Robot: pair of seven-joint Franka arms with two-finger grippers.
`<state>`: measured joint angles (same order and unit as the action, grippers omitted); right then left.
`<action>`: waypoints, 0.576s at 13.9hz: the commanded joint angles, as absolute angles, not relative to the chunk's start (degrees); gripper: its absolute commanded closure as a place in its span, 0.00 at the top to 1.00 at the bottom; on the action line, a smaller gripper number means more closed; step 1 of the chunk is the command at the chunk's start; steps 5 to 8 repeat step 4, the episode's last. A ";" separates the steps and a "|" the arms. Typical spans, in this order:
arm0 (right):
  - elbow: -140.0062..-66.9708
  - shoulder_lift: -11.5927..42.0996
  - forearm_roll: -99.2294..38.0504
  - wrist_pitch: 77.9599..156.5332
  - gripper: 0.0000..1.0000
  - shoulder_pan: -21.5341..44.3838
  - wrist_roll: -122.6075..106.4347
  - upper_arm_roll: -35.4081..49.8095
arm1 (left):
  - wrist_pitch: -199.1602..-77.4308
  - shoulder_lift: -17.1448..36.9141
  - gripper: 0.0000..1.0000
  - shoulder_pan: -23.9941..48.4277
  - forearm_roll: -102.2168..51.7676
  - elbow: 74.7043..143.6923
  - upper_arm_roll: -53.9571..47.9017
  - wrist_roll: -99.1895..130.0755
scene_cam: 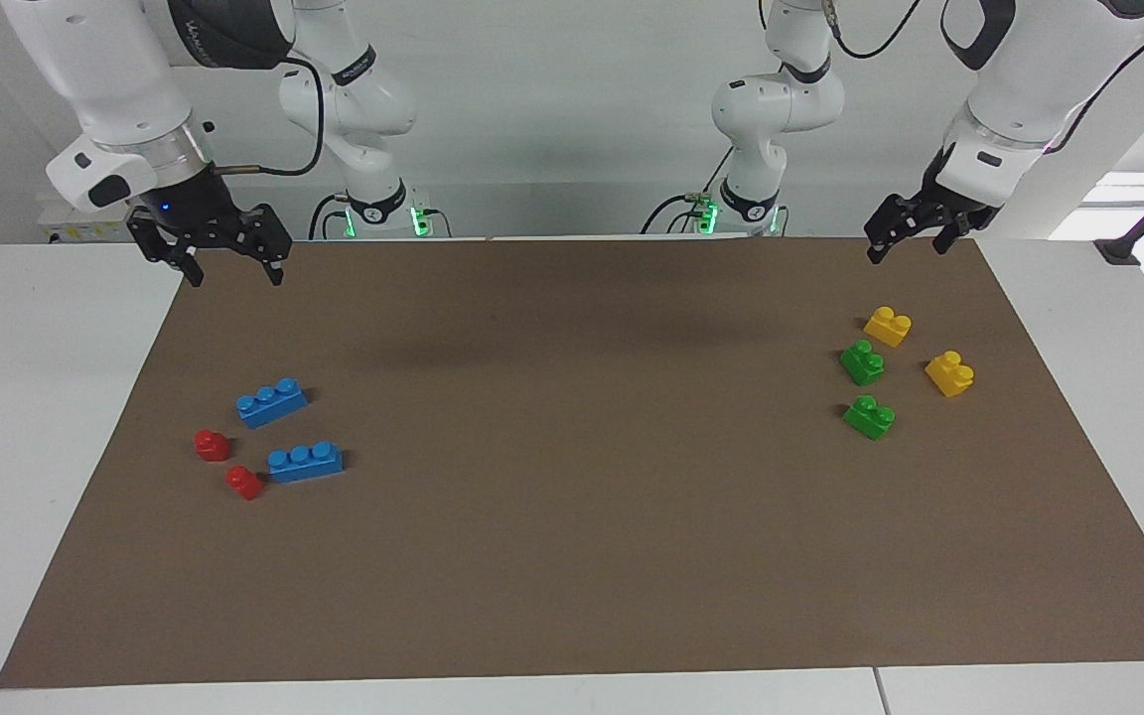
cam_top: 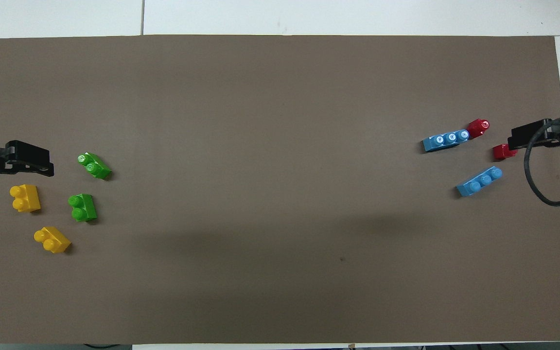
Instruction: Remove green block with left arm and hold with right
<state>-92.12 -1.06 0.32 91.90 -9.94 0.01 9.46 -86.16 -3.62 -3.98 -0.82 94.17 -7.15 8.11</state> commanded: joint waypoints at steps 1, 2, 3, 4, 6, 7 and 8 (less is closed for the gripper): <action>-93.69 -2.64 1.14 91.41 1.00 -10.55 -0.70 9.93 | -85.43 -4.57 1.00 -3.87 -1.76 94.92 -6.86 7.21; -93.69 -2.64 1.14 91.32 1.00 -10.55 -0.70 9.93 | -85.52 -4.57 1.00 -3.87 -1.76 94.92 -6.86 7.12; -93.69 -2.64 1.14 91.32 1.00 -10.55 -0.70 9.93 | -85.60 -4.57 1.00 -3.78 -1.76 94.92 -6.86 7.21; -93.69 -2.55 1.14 91.23 1.00 -10.55 -0.70 9.93 | -85.61 -4.57 1.00 -3.69 -1.76 94.92 -6.86 7.12; -93.69 -2.55 1.14 91.23 1.00 -10.55 -0.70 9.93 | -85.61 -4.57 1.00 -3.69 -1.76 94.92 -6.86 7.12; -93.69 -2.55 1.14 91.23 1.00 -10.55 -0.70 9.93 | -85.61 -4.57 1.00 -3.69 -1.76 94.92 -6.86 7.12; -93.69 -2.55 1.14 91.23 1.00 -10.55 -0.70 9.93 | -85.61 -4.57 1.00 -3.69 -1.76 94.92 -6.86 7.12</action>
